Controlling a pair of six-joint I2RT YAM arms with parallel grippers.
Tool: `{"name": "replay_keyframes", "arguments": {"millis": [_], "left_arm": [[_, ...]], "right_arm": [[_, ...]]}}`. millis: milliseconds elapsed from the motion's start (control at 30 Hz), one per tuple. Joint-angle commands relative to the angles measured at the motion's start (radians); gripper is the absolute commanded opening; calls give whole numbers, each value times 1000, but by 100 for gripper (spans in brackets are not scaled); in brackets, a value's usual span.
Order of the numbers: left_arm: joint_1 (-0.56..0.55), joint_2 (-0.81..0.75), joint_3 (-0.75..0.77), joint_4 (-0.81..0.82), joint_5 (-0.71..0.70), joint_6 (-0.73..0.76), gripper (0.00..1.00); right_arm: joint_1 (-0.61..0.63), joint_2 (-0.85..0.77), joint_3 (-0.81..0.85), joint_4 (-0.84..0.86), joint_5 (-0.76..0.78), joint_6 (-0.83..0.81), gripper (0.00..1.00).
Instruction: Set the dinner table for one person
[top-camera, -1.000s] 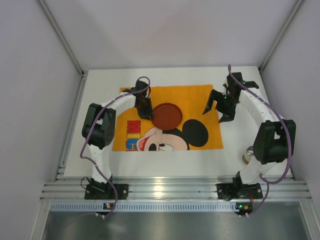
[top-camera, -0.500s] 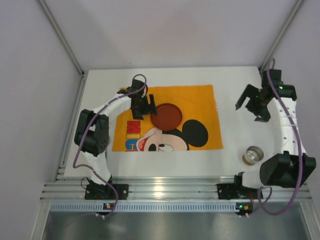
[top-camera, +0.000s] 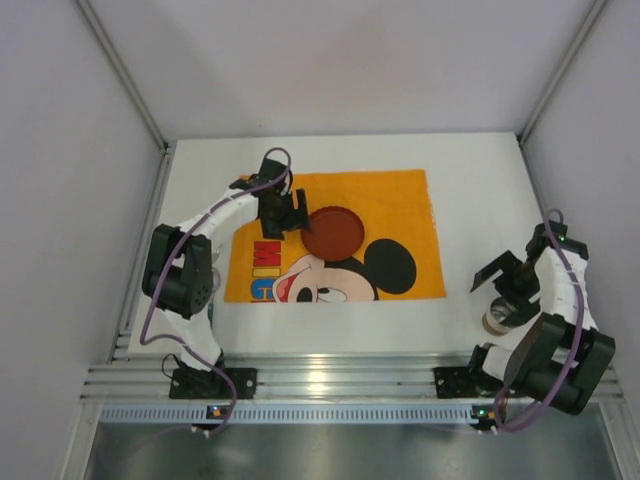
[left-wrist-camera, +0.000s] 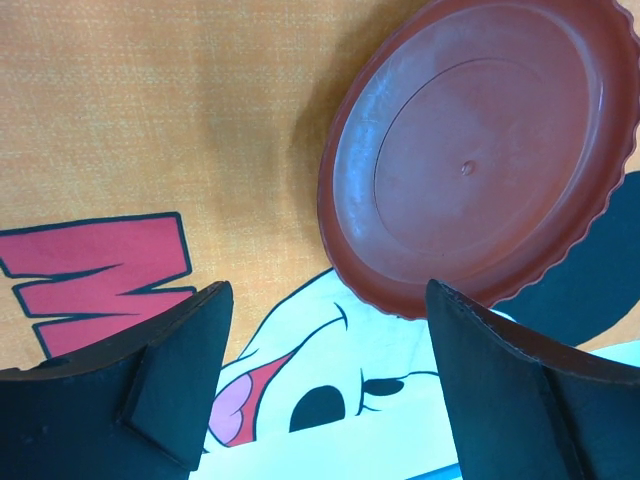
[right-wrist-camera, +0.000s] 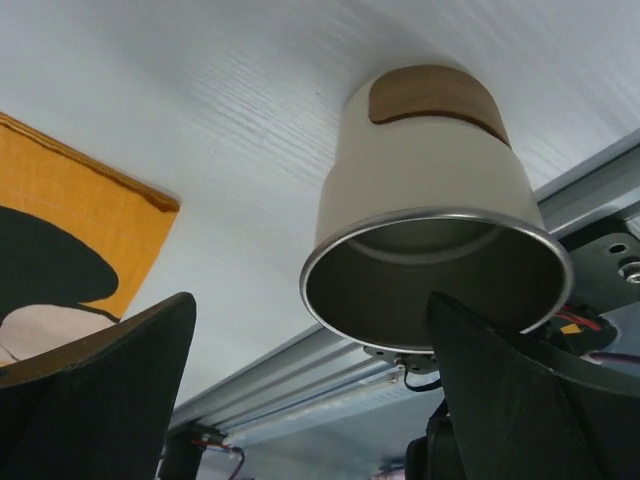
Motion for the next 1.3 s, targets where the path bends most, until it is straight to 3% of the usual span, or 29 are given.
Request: {"name": "replay_keyframes", "arguments": {"millis": [0, 200, 367, 533, 600, 700, 733, 800, 867, 900, 1067, 1200, 1267], "left_arm": [[-1, -64, -8, -29, -7, 42, 83], [16, -90, 13, -75, -21, 67, 83], [35, -105, 4, -85, -24, 85, 83], [52, -117, -22, -77, -22, 85, 82], [56, -122, -27, -71, -21, 82, 82], [59, -117, -33, -65, -16, 77, 82], [59, -116, -34, -63, -14, 76, 82], [59, -113, -37, -60, -10, 74, 82], [59, -113, -42, -56, -10, 71, 82], [59, -113, -44, -56, -11, 71, 82], [59, -133, -42, -62, -24, 74, 82], [59, -148, -27, -80, -44, 84, 82], [59, -160, -18, -94, -63, 85, 84]], "right_arm": [[-16, -5, -28, 127, -64, 41, 100], [-16, 32, -28, 233, 23, 50, 97], [-11, 66, -23, 273, 14, 41, 71], [23, 72, -16, 247, 60, 13, 70], [30, 63, -29, 254, 66, 3, 64], [41, 75, -37, 270, 63, 3, 49], [44, 89, -34, 274, 52, 3, 37], [61, 106, -10, 284, 52, 6, 26], [83, 127, 21, 282, 61, 9, 5], [87, 130, 67, 280, 66, 15, 0], [159, 175, 344, 265, 164, 56, 0], [285, 310, 764, 238, 228, 96, 0], [381, 454, 921, 213, 238, 84, 0]]}}
